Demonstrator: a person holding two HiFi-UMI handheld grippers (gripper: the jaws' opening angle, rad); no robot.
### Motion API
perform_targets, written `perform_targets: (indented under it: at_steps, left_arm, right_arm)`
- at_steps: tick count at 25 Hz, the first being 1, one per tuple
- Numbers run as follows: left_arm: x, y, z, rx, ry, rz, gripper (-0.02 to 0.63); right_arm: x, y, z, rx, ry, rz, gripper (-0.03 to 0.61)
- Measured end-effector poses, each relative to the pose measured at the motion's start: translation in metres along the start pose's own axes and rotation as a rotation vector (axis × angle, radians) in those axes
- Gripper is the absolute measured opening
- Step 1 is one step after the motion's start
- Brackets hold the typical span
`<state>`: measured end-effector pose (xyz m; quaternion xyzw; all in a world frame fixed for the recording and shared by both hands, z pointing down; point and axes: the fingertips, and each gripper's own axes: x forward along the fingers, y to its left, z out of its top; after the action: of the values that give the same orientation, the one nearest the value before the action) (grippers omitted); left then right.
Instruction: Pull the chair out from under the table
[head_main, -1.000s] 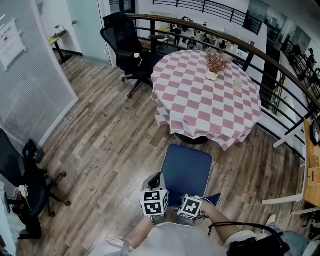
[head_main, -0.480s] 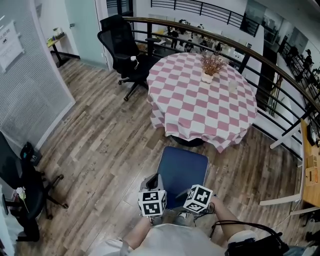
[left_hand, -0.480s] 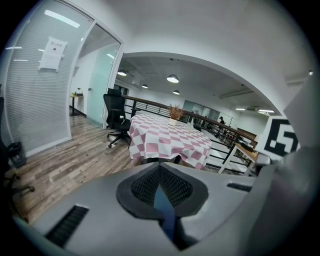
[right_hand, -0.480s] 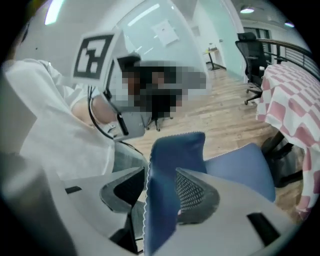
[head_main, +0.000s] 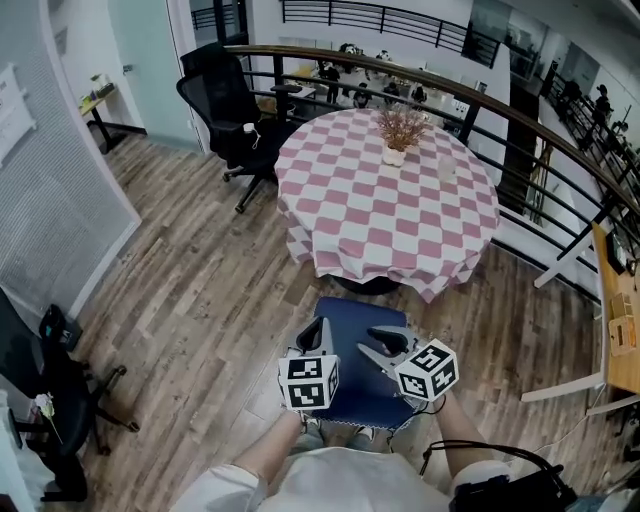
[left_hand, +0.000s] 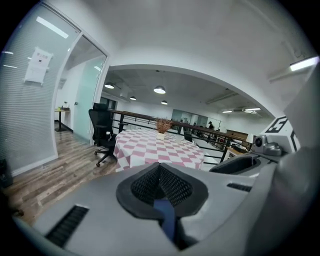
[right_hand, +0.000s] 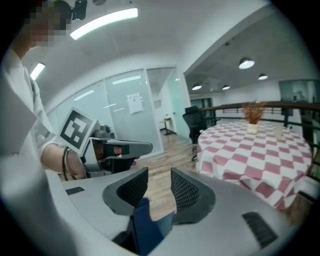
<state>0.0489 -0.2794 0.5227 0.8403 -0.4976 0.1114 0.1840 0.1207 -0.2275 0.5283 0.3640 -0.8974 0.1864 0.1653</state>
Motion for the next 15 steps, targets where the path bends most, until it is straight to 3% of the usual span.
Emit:
perform_targets:
  at_steps: [6,15]
  left_arm:
    - [0.017,-0.025,0.05,0.031,-0.093,-0.025,0.005]
    - [0.029,-0.064,0.053,0.024,-0.112,-0.069,0.005]
  right_arm:
    - [-0.04,-0.044,0.046,-0.009,-0.234,-0.321,0.086]
    - [-0.119,-0.117,0.05,0.228,-0.436,-0.803,0.04]
